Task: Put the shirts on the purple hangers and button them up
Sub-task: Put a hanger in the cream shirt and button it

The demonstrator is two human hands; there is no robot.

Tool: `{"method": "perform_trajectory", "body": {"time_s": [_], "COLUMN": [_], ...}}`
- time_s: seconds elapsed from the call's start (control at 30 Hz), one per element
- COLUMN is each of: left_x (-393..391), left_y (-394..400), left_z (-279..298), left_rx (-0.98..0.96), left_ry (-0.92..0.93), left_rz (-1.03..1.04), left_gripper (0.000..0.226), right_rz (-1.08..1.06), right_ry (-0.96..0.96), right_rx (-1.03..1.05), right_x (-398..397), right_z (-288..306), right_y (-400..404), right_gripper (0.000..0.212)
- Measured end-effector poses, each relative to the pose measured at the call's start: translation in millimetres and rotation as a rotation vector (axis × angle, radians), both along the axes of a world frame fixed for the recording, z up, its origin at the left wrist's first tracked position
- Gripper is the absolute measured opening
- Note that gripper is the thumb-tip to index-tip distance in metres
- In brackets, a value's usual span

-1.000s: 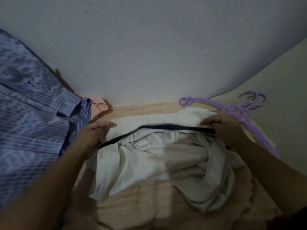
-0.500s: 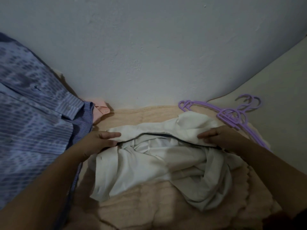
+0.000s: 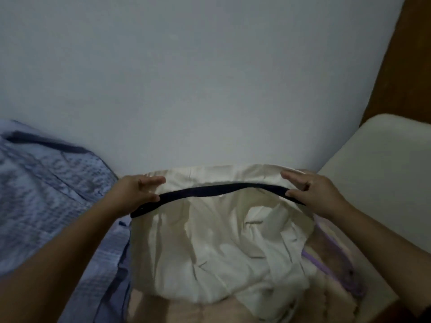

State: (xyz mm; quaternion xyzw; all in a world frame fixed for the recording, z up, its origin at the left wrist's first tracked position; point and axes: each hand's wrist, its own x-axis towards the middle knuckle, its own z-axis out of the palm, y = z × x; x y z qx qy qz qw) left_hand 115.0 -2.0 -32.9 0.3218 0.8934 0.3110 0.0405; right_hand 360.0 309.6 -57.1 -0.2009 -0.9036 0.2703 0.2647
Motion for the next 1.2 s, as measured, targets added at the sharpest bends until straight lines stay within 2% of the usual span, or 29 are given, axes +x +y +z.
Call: {"method": "perform_trajectory", "body": {"time_s": [0.1,0.3,0.4,0.73,0.87,1.0,1.1,1.2], "left_x": [18,64,91,177,201,205,194,173], "left_y": [-13,-47,-65,-130,-147,-150,-141,-120], "left_z": [62,168,199,292,314,321,304,264], "left_rx": [0.065,0.272,0.357,0.457,0.524,0.550,0.527,0.455], "left_ry": [0.135,0.302,0.359,0.540,0.566,0.601,0.564,0.492], "left_rz": [0.012,0.062,0.068,0.060,0.027,0.043,0.075,0.108], "left_gripper": [0.048,0.049,0.050,0.050,0.047,0.045,0.043,0.040], "right_rz": [-0.039,-0.063,-0.084,-0.062,-0.068,-0.078,-0.089,-0.108], "right_ry": [0.059,0.185,0.221,0.476,0.571,0.578,0.525,0.415], "right_rx": [0.154,0.329,0.389,0.491,0.523,0.500,0.438,0.361], "right_x": [15,52,71,149,171,174,161,138], "right_z": [64,170,203,288,309,312,294,255], "right_y": [-13,-48,-67,-124,-138,-144,-141,-130], "right_gripper": [0.050,0.052,0.052,0.049,0.048,0.048,0.048,0.047]}}
